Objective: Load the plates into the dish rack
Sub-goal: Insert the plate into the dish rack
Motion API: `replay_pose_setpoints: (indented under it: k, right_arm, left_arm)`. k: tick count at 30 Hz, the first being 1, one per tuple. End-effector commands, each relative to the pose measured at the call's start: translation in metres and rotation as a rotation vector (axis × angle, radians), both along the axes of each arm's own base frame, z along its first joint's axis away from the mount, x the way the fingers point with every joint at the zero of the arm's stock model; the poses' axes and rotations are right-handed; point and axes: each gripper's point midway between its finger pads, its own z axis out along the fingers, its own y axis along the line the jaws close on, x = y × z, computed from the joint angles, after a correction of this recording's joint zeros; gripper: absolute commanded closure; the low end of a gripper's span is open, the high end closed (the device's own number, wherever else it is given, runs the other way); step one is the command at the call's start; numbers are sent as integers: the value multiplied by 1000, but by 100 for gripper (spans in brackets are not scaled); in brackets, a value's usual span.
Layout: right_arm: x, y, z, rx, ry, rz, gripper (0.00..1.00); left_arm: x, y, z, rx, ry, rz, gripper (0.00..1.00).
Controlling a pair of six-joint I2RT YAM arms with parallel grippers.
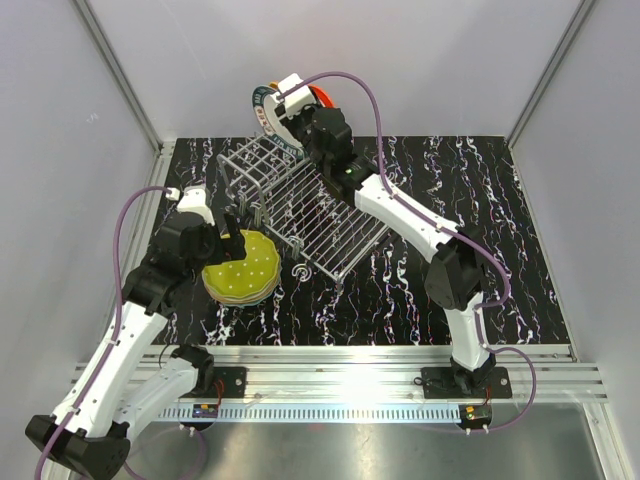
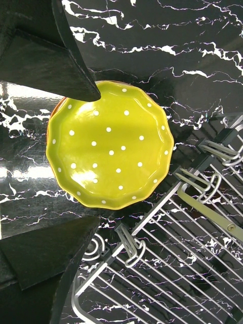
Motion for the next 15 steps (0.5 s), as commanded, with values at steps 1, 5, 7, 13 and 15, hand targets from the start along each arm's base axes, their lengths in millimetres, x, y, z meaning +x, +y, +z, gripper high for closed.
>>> replay_pose_setpoints:
  k: [1,5,7,13,15]
  right_arm:
    - [-2,-8,27,56,-31,1,53]
    - [-17,-10,41,92,-29,43,52]
    - [-26,-16,51,117,-24,55,51]
    - [-62,-29,67,203,22,133,49]
    - [-76,-39,72,245,50,144,48]
  left_arm:
    - [6,1,8,8,-41,12,1]
    - [6,2,9,10,-40,14,1]
    - [7,2,9,11,-39,15,1]
    - [7,5,9,15,-39,28,1]
    - [7,10,9,18,-40,50,1]
